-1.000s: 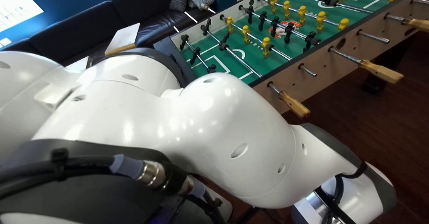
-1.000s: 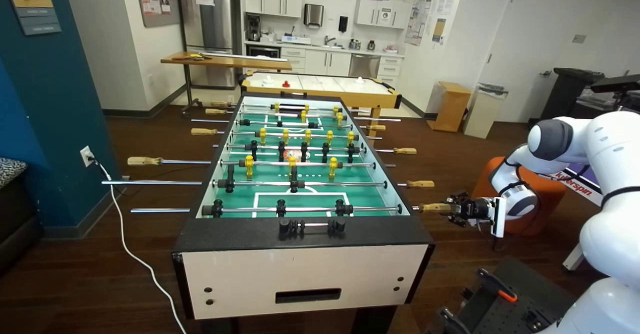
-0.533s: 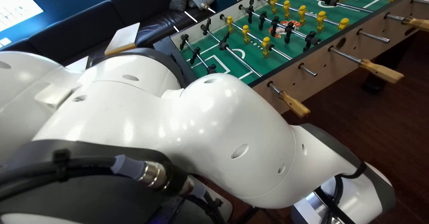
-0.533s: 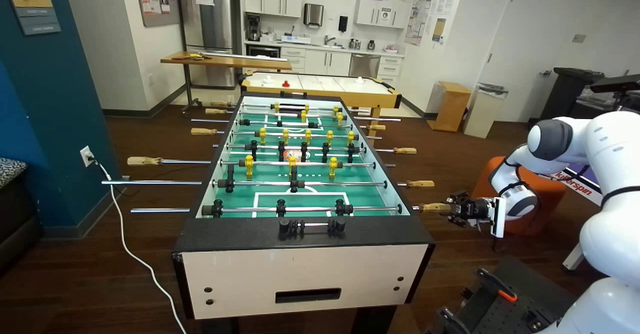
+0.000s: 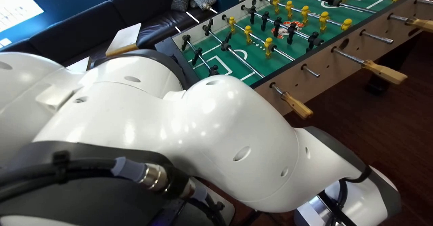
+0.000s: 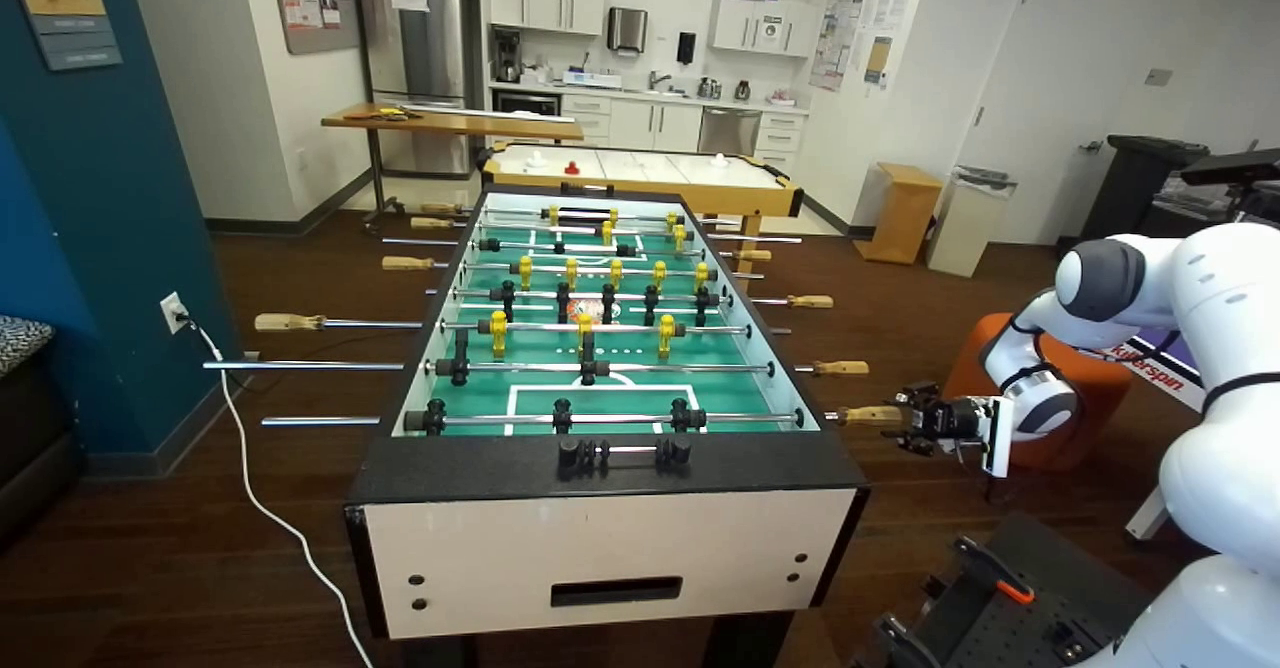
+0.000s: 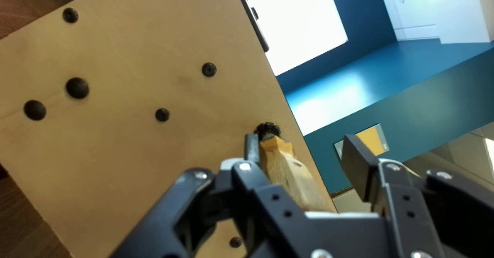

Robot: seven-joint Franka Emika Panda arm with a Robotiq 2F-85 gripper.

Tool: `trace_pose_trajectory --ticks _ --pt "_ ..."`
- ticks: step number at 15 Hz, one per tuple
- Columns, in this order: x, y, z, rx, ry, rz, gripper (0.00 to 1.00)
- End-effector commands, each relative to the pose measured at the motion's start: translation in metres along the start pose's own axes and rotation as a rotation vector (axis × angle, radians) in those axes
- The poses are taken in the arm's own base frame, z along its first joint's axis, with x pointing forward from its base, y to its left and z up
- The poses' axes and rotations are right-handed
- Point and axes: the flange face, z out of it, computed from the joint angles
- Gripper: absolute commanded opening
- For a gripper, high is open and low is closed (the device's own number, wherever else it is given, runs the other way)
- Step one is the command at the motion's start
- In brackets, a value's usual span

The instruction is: Rotate the first rod on the right side of the foosball table

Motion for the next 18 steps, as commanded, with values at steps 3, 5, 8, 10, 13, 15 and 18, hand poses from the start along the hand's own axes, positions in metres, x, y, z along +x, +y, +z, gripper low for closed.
trace_pose_trajectory --ticks 3,5,8,10,13,15,18 --pt "0.003 -0.004 -0.003 -0.032 0.036 -0.037 1.0" --pt "0.005 -0.004 -0.004 -0.048 0.058 -0.061 1.0" --pt "0.009 -0.003 -0.003 -0.064 0.076 -0.089 0.92" --pt "0.011 -0.003 -0.002 -0.07 0.083 -0.106 0.66" --pt "0.013 -0.003 -0.002 -0.062 0.086 -0.114 0.41" --pt "0.014 -0.004 -0.001 -0.051 0.084 -0.117 0.25" --pt "0.015 -0.008 -0.003 -0.012 0.063 -0.077 0.16"
